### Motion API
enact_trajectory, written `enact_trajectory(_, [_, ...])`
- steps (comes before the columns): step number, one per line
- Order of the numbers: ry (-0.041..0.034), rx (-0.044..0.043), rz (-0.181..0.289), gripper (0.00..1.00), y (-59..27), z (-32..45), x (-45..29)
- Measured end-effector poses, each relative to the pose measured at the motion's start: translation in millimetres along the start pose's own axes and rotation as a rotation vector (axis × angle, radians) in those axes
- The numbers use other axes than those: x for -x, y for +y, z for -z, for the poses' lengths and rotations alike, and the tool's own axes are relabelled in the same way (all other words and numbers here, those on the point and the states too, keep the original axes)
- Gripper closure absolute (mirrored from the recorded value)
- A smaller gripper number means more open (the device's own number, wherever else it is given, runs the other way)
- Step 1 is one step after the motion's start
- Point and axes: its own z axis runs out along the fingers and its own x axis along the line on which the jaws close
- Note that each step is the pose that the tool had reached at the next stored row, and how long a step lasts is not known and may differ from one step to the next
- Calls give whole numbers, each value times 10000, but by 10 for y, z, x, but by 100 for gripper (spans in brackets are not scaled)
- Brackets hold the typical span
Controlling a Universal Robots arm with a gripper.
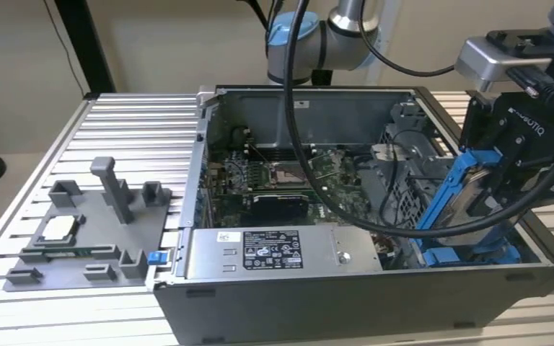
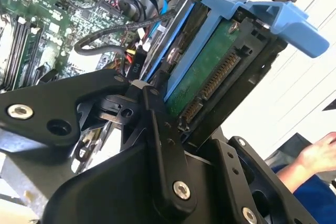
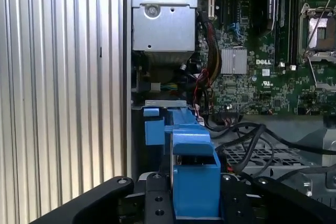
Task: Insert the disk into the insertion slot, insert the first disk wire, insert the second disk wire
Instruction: 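Insert the disk into the insertion slot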
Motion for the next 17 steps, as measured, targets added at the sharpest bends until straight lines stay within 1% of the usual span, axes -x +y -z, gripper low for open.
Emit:
enact_trajectory(8, [0, 7, 0, 100, -3, -146, -5])
enact_trajectory(15, [1, 17, -1, 100, -4, -151, -4])
enact_trajectory(16, [3, 17, -1, 0, -3, -150, -5])
enact_trajectory(17, [2, 17, 0, 0, -3, -150, -5])
